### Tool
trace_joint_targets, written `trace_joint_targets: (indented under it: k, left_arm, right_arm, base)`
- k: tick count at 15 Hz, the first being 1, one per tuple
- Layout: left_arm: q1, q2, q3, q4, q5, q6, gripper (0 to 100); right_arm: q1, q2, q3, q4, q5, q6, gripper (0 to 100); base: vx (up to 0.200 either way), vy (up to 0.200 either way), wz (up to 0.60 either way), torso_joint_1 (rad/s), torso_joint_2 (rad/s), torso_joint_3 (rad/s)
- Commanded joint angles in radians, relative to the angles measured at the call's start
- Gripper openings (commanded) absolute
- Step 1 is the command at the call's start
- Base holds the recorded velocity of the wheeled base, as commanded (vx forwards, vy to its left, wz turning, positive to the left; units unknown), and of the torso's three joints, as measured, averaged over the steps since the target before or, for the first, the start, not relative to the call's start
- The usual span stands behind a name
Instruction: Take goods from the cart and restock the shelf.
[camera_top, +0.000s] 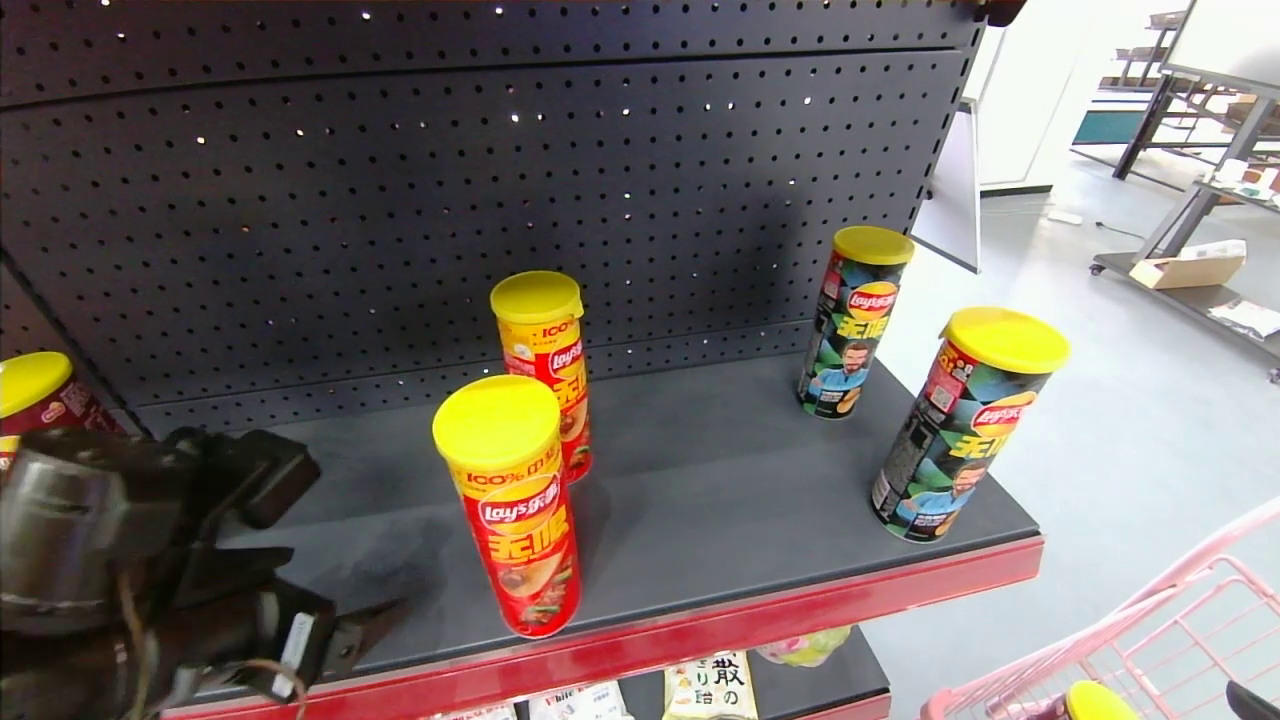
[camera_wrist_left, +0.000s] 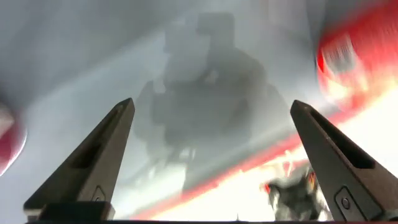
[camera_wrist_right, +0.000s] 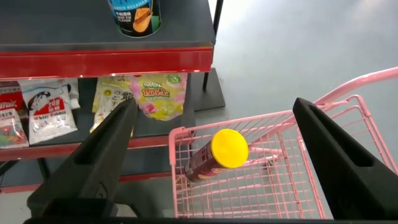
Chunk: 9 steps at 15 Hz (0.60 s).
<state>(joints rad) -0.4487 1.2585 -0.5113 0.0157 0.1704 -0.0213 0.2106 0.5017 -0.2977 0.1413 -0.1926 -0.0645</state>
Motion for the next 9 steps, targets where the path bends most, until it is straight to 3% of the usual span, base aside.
trace_joint_targets:
  k: [1,5,9]
  left_arm:
    - [0.028,-0.487,-0.030,0.378,-0.057,0.049,100]
    - [0.056,-0.639,0.010,0.418,-0.054,0.007,100]
    - [0.059,-0.650,0.014,0.414,-0.051,0.006,100]
  right_arm:
    - [0.000,0.080,-0.026,0.001,-0.005,-0.015,100]
    - [0.000,0.080,-0.021,0.003,0.007,-0.067,100]
    - [-0.007,0.061,-0.015,0.003,0.002,-0.080,100]
  base:
    - [0.000,0.000,0.00,0.000,0.00,0.000]
    - [0.000,0.000,0.00,0.000,0.00,0.000]
    - [0.000,0.000,0.00,0.000,0.00,0.000]
